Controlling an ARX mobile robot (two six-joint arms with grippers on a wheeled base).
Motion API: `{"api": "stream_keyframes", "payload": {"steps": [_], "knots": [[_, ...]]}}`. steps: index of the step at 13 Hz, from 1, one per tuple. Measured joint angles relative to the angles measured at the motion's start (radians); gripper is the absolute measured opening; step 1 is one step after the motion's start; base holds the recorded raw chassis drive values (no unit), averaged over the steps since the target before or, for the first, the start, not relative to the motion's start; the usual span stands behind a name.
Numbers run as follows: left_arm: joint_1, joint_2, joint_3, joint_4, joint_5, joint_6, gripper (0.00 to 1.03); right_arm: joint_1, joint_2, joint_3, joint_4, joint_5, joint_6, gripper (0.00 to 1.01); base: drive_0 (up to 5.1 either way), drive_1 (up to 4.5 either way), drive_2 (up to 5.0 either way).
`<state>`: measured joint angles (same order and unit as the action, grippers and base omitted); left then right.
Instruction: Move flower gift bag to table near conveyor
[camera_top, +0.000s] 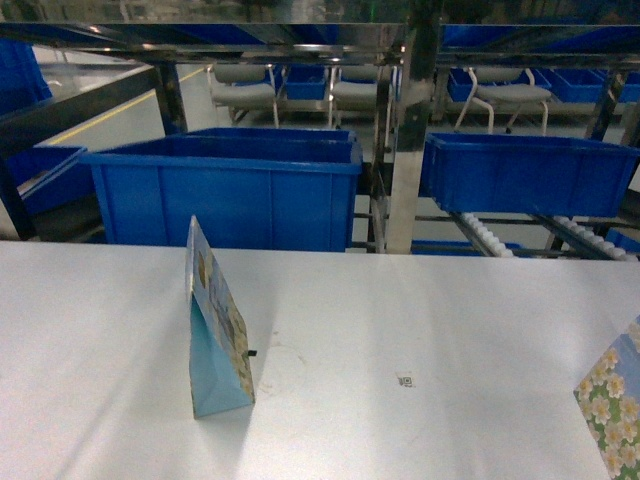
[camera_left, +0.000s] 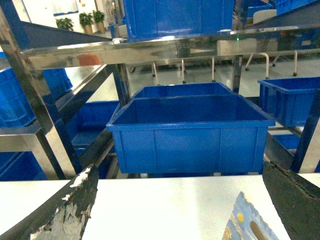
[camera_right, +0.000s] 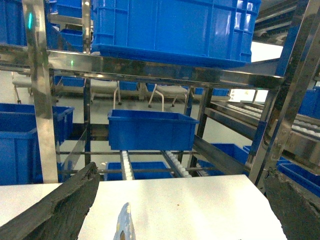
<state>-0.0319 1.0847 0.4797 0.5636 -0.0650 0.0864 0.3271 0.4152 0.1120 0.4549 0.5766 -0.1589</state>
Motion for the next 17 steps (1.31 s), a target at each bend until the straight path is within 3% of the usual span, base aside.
{"api": "stream_keyframes", "payload": {"steps": [2, 5, 6, 7, 9, 11, 12, 13, 14, 17], "knots": [[0.003, -0.127, -0.011, -0.078, -0.003, -0.011, 0.98, 0.000, 0.000, 0.000, 0.000, 0.000, 0.000, 0.98, 0.0, 0.00, 0.0], [0.003, -0.262, -0.042, -0.123, -0.101, -0.093, 0.98, 0.000, 0.000, 0.000, 0.000, 0.000, 0.000, 0.98, 0.0, 0.00, 0.0], [0.003, -0.253, -0.042, -0.131, -0.101, -0.106, 0.98, -0.029, -0.027, 0.024, -0.121, -0.089, 0.026, 0.93, 0.0, 0.00, 0.0], [0.027, -0.282, -0.063, -0.169, 0.012, -0.104, 0.86, -0.124, -0.092, 0.026, -0.264, -0.296, 0.093, 0.75, 0.0, 0.00, 0.0], [0.031, -0.363, -0.180, -0.141, 0.062, -0.104, 0.57, -0.180, -0.140, -0.005, -0.285, -0.433, 0.134, 0.45, 0.0, 0.00, 0.0], [0.031, -0.434, -0.268, -0.131, 0.062, -0.104, 0.26, -0.328, -0.192, -0.038, -0.307, -0.560, 0.142, 0.14, 0.0, 0.00, 0.0], [0.032, -0.467, -0.296, -0.131, 0.062, -0.104, 0.12, -0.333, -0.210, -0.047, -0.315, -0.571, 0.142, 0.01, 0.0, 0.00, 0.0], [0.032, -0.510, -0.330, -0.139, 0.062, -0.103, 0.02, -0.327, -0.230, -0.056, -0.329, -0.578, 0.144, 0.02, 0.0, 0.00, 0.0], [0.032, -0.554, -0.360, -0.156, 0.062, -0.101, 0.02, -0.327, -0.369, -0.073, -0.466, -0.578, 0.144, 0.02, 0.0, 0.00, 0.0], [0.032, -0.660, -0.410, -0.208, 0.064, -0.101, 0.02, -0.327, -0.412, -0.098, -0.462, -0.578, 0.144, 0.02, 0.0, 0.00, 0.0]]}}
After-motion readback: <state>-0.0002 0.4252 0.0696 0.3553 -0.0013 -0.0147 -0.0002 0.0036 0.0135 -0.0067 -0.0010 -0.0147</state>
